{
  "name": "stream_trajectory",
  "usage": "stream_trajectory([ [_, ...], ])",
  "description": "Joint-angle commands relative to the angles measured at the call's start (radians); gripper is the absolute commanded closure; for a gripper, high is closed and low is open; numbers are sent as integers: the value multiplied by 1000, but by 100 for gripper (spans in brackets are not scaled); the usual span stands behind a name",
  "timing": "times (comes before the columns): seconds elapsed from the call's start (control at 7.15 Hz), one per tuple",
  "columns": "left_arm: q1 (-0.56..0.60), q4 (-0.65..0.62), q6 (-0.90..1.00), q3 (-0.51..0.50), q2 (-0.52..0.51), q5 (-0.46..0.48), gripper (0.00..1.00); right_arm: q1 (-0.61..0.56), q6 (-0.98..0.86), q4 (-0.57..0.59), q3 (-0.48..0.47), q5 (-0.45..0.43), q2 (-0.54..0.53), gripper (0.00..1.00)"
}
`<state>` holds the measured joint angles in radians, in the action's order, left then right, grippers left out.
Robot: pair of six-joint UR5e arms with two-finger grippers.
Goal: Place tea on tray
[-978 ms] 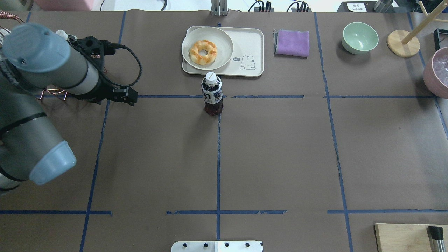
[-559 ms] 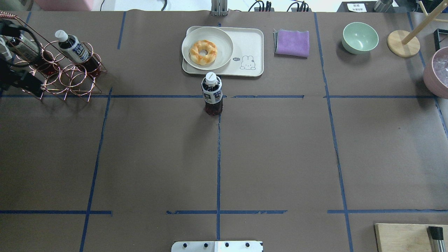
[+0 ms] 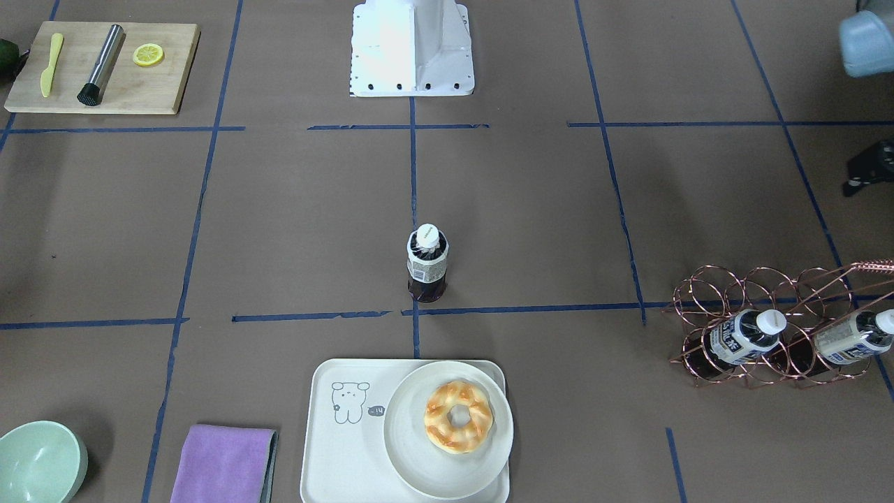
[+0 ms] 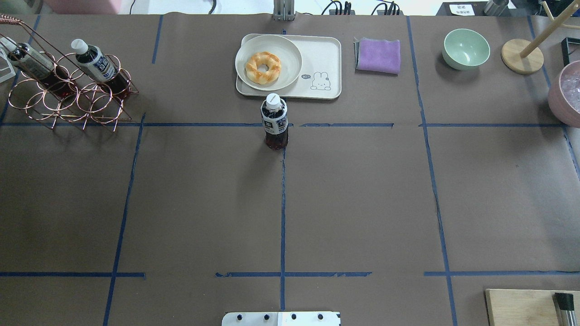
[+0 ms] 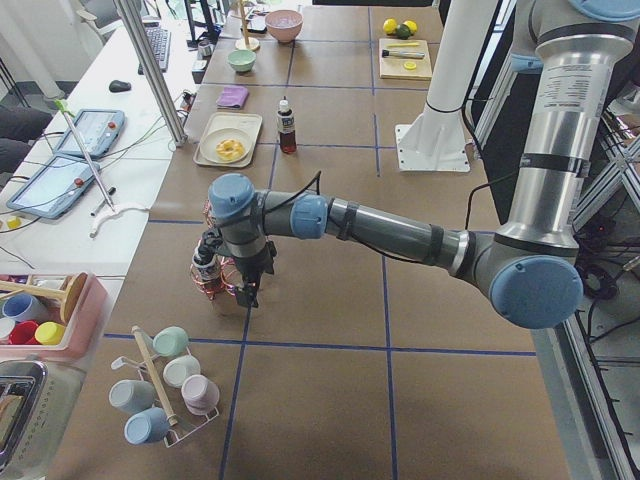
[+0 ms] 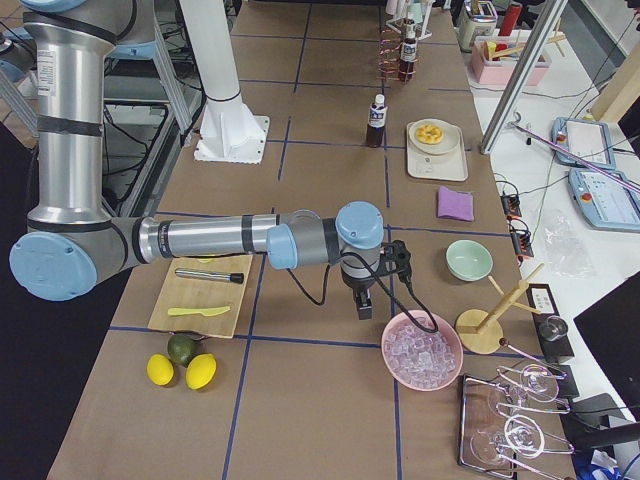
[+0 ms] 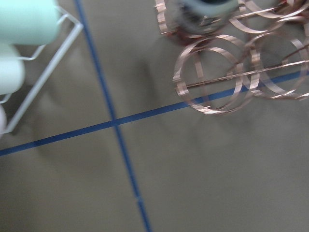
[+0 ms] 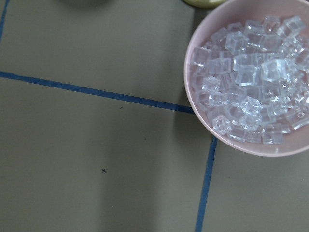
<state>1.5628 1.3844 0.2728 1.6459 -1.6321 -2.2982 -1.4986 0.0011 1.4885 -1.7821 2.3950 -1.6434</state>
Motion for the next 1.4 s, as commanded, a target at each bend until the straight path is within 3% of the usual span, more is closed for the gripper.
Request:
stream_trajectory([
  [0.0, 78, 18, -71, 17, 90, -1, 0, 110, 165, 13, -90, 0, 63, 1],
  [0.14, 79, 21, -193, 79, 106, -1, 0, 195, 310, 13, -133, 4, 118, 0],
  [0.42, 77, 24, -213, 86, 109, -4, 0, 354, 603, 25, -157, 23, 300, 0],
  [0.7, 73, 27, -213, 84, 107, -4, 0, 530, 890, 178, -149, -43, 567, 0],
  [0.84, 72, 27, -210, 83, 107, -4, 0, 593, 922, 276, -142, -122, 677, 0],
  [0.98, 71, 27, -210, 84, 107, -4, 0, 641, 969, 335, -102, -173, 774, 0],
  [1.26, 71, 27, -210, 84, 107, -4, 0, 725, 1088, 337, 66, -256, 969, 0],
])
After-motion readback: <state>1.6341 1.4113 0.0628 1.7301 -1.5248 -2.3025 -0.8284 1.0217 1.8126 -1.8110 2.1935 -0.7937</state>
